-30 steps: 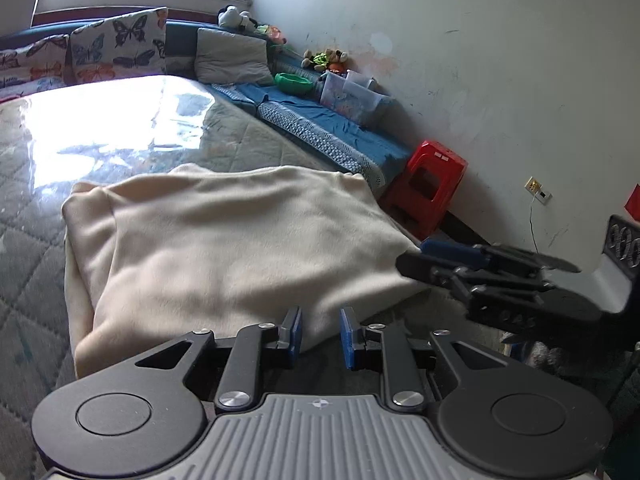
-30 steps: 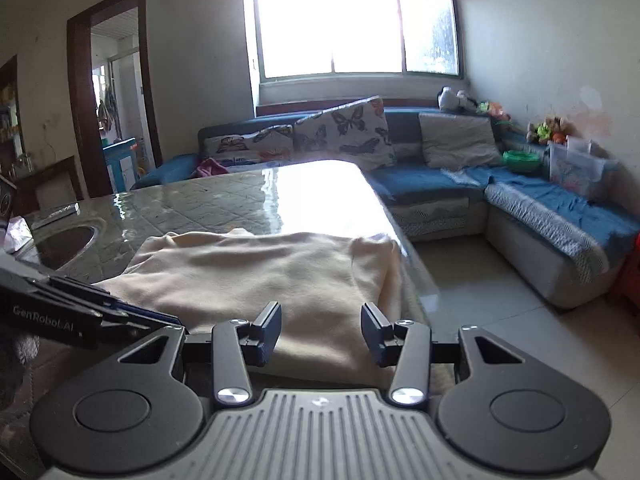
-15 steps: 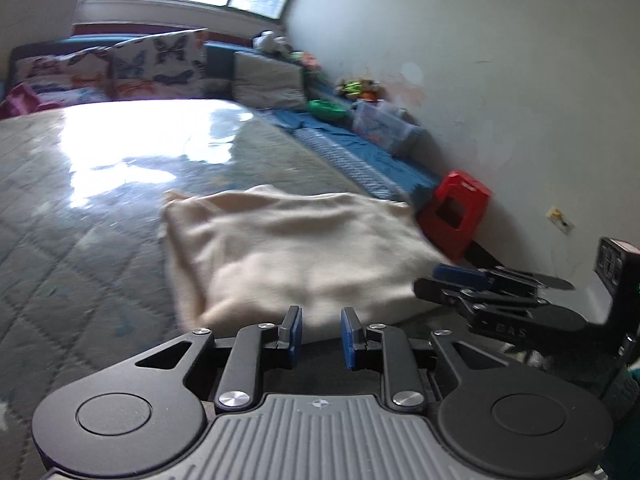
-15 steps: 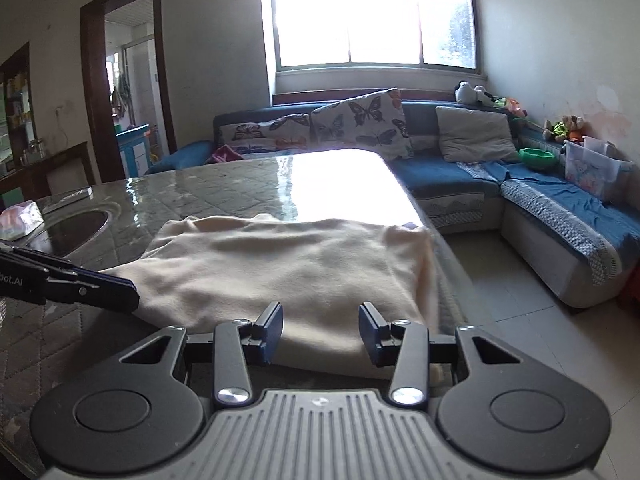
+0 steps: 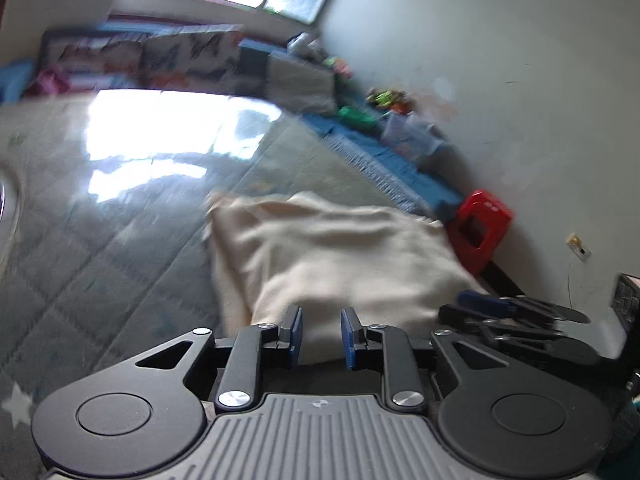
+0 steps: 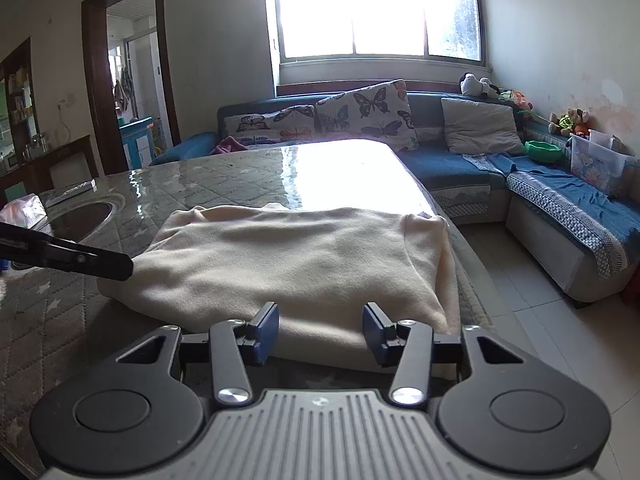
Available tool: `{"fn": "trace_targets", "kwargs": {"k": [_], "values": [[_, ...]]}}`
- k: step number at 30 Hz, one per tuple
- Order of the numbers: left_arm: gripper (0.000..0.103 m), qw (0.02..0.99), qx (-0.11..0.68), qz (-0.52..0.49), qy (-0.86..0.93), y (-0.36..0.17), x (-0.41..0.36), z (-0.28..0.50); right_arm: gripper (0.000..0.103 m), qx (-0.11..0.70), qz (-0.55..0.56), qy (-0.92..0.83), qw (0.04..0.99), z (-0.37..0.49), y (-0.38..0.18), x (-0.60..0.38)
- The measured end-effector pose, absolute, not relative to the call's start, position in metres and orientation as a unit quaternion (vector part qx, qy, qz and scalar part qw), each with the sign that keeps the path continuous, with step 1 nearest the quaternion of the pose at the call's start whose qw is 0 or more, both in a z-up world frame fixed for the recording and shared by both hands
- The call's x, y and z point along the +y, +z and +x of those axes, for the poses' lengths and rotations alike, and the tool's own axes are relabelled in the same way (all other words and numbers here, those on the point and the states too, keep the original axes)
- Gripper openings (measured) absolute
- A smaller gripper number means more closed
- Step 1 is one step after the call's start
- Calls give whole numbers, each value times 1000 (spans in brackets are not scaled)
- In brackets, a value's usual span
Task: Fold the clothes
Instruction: 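Open both grippers and release the folded shirt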
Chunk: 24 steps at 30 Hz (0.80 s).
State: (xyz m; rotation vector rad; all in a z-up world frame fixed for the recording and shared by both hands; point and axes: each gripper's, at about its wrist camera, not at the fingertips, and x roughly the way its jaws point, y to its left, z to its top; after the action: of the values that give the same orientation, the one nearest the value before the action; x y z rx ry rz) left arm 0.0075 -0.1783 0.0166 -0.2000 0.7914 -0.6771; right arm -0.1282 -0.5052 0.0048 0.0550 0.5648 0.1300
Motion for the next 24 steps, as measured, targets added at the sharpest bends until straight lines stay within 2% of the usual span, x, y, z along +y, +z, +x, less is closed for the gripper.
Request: {"fn": "trace_targets", "kwargs": {"k": [10, 14, 16, 20, 21, 22, 24], "values": [[24, 857, 395, -117, -310, 14, -174, 4, 53, 283, 25, 62, 957, -127, 1, -504], [39, 855, 403, -117, -305, 15, -176, -2, 59, 286, 24, 58, 956, -129, 0, -502], [42, 856, 405, -116, -299, 16, -178, -5, 66, 285, 27, 54, 957, -130, 1, -501], [52, 864, 405, -105, -282, 17, -179, -10, 69, 283, 31, 47, 957, -136, 5, -495], [54, 864, 406, -105, -279, 17, -178, -10, 73, 283, 31, 45, 957, -137, 5, -494], [56, 865, 406, -103, -275, 17, -178, -11, 81, 283, 31, 43, 958, -139, 5, -492], [63, 870, 405, -94, -264, 16, -176, -15, 84, 283, 30, 38, 958, -141, 6, -489]]}}
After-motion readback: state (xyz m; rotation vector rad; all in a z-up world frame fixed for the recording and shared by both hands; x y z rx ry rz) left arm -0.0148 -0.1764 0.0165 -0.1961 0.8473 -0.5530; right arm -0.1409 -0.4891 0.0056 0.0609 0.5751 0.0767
